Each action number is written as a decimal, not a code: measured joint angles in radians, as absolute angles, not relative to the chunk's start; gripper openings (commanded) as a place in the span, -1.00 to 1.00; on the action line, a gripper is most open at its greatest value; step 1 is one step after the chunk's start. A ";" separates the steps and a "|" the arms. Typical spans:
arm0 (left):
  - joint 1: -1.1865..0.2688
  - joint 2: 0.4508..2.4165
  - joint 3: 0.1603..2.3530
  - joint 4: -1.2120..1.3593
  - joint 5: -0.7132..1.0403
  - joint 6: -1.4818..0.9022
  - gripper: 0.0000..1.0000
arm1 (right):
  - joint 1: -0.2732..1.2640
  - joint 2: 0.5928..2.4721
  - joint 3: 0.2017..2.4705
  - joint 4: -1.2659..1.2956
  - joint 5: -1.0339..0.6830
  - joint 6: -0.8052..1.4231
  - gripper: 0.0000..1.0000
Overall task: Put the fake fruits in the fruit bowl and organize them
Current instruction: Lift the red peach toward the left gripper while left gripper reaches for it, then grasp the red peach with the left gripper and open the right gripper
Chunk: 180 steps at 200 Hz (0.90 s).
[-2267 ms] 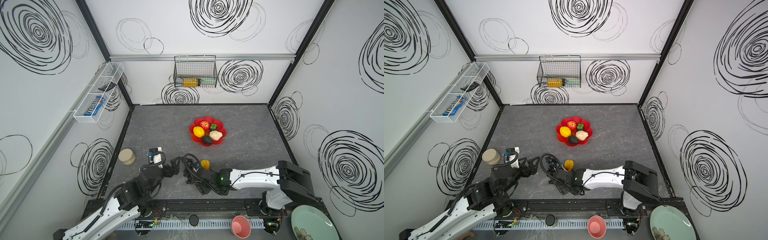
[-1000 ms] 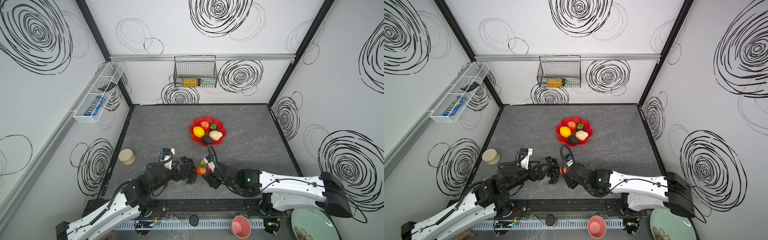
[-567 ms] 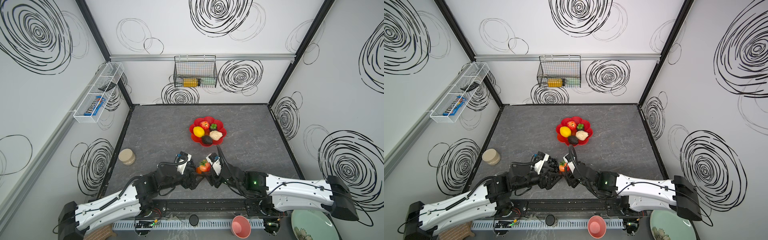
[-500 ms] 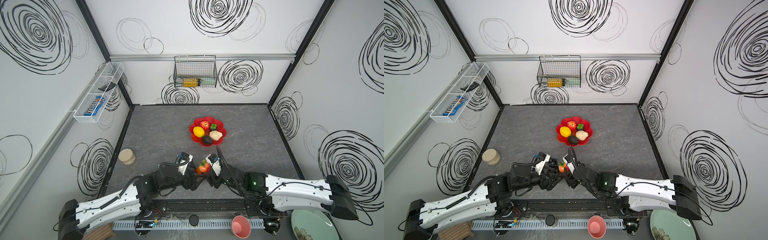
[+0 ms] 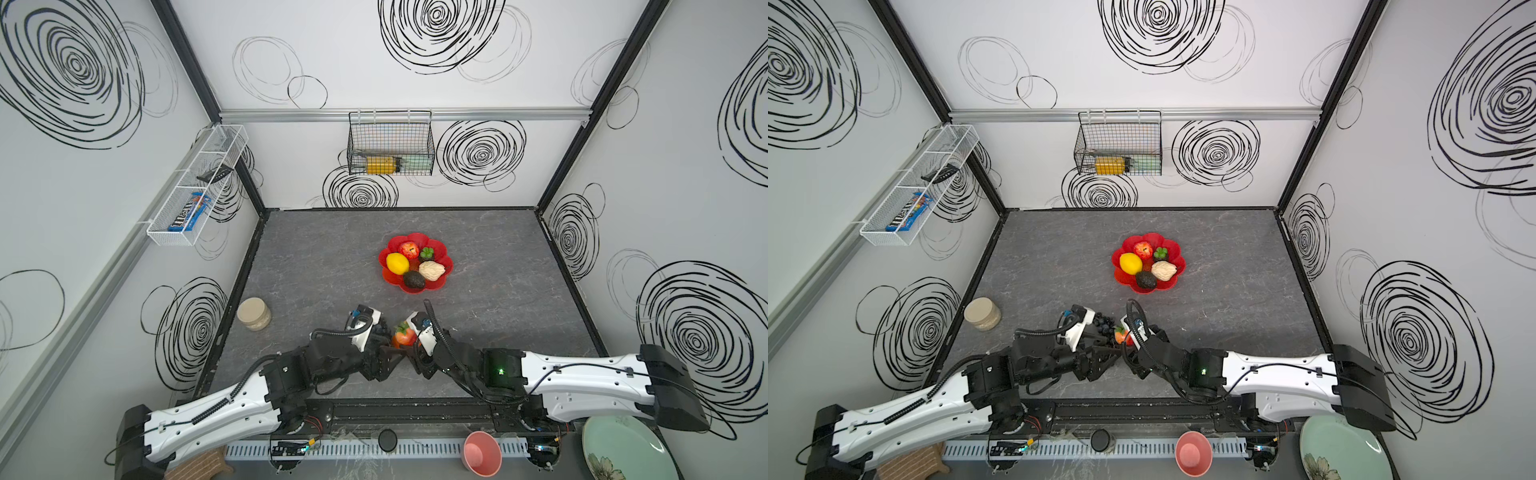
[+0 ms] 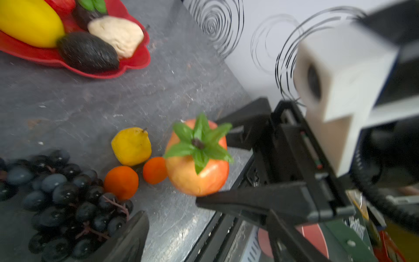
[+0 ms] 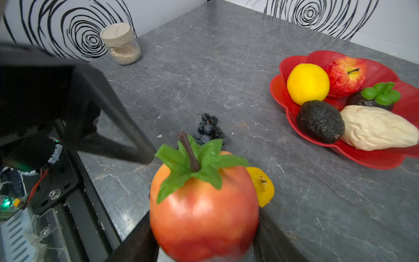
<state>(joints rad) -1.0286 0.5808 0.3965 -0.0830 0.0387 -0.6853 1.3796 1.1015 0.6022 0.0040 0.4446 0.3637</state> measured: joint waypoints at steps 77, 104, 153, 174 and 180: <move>-0.941 0.587 0.400 -0.041 0.081 -0.699 0.74 | 1.396 1.068 0.566 0.022 0.405 0.334 0.26; -0.961 0.671 0.414 -0.049 0.104 -0.693 0.72 | 1.404 1.070 0.566 0.032 0.405 0.323 0.26; -0.988 0.736 0.440 -0.049 0.131 -0.687 0.57 | 1.425 1.104 0.567 0.038 0.431 0.313 0.26; -0.989 0.760 0.442 -0.051 0.141 -0.687 0.52 | 1.440 1.119 0.572 0.039 0.454 0.312 0.26; -0.989 0.767 0.442 -0.052 0.143 -0.687 0.50 | 1.443 1.121 0.572 0.039 0.459 0.312 0.26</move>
<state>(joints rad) -0.9886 0.7670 0.4419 -0.0521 0.1429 -0.6868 1.4429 1.1213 0.5716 0.0391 0.4591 0.3122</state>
